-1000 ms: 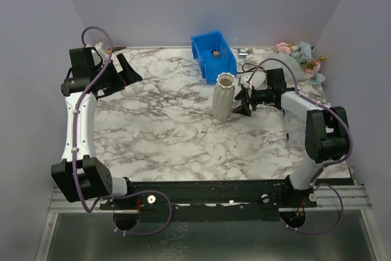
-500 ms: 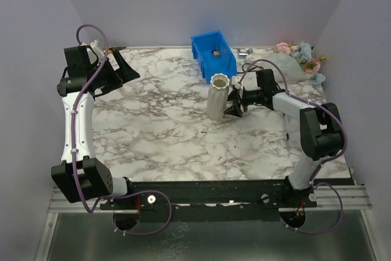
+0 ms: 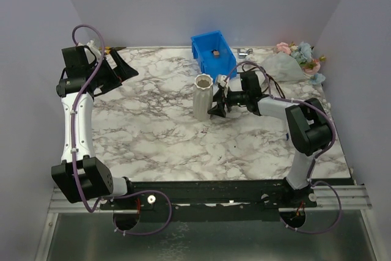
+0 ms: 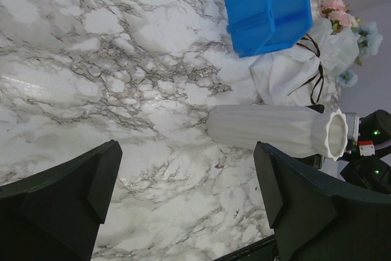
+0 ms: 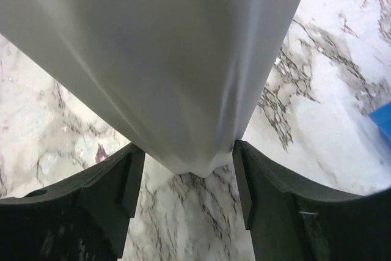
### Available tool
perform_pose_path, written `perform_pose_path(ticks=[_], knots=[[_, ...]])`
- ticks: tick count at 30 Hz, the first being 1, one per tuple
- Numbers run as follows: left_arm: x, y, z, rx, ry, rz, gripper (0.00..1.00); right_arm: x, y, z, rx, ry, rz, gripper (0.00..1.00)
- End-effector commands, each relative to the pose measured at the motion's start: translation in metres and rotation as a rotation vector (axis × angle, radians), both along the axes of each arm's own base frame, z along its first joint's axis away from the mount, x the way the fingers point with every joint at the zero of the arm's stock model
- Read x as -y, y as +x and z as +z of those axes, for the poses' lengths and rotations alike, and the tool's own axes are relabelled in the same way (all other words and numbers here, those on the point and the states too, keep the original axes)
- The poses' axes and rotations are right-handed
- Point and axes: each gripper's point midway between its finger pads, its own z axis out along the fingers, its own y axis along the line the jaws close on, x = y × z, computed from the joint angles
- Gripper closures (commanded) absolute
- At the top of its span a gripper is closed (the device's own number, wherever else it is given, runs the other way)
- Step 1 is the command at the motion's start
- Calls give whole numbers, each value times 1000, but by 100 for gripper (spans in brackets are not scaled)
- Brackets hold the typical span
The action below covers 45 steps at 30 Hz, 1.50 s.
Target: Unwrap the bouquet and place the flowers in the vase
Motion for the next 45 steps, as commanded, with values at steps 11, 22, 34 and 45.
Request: perform_pose_path(ticks=[11,22,34,45], knots=[[-11,-15,-42,7,5,113,1,-79,56,3,-84,131,-192,32],[6,-37,-84,109,-27,79,3,-129,86,-2,-92,173,-205,31],[62,-39,-135,179,38,-28,16,-97,47,37,-127,123,-211,30],[122,-13,-174,190,62,-99,33,-13,6,60,-227,51,-346,29]])
